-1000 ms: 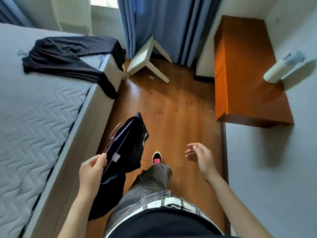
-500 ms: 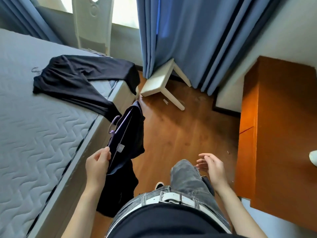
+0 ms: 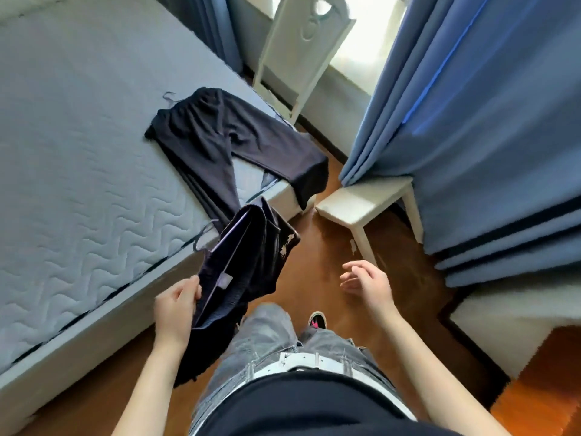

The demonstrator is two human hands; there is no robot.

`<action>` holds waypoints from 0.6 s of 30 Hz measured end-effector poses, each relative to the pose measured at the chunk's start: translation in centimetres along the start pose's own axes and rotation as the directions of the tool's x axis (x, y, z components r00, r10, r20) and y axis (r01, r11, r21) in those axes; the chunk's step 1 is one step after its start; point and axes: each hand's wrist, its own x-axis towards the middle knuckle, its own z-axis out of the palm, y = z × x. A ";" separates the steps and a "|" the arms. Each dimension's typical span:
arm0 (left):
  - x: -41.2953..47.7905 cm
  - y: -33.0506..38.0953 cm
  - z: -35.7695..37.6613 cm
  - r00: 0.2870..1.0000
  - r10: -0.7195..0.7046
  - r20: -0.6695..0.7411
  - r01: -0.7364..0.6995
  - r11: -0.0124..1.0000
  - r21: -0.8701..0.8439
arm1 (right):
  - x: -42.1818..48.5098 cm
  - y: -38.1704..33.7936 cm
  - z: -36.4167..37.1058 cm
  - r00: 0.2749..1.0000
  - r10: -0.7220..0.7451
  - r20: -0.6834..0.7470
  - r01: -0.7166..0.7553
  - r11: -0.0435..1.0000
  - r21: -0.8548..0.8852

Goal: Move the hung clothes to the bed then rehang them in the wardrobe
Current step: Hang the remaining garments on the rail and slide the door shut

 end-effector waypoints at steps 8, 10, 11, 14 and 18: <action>2.7 0.5 0.5 0.940 -0.202 -0.274 0.168 0.975 -0.145 | 13.1 -7.7 5.8 0.948 -0.070 0.310 0.124 0.980 -0.157; 4.3 0.2 0.3 0.909 -0.252 -0.331 0.189 0.959 -0.211 | 16.2 -9.0 8.7 0.925 -0.057 0.375 0.138 0.971 -0.194; 5.2 0.3 0.2 0.896 -0.276 -0.348 0.197 0.949 -0.245 | 17.6 -9.7 10.0 0.916 -0.057 0.397 0.148 0.968 -0.201; 8.6 1.1 -0.5 0.834 -0.386 -0.394 0.228 0.892 -0.390 | 21.3 -12.7 14.2 0.890 -0.100 0.444 0.208 0.957 -0.203; 14.0 4.0 -2.2 0.757 -0.488 -0.435 0.186 0.799 -0.572 | 25.2 -17.8 20.6 0.865 -0.084 0.494 0.186 0.969 -0.162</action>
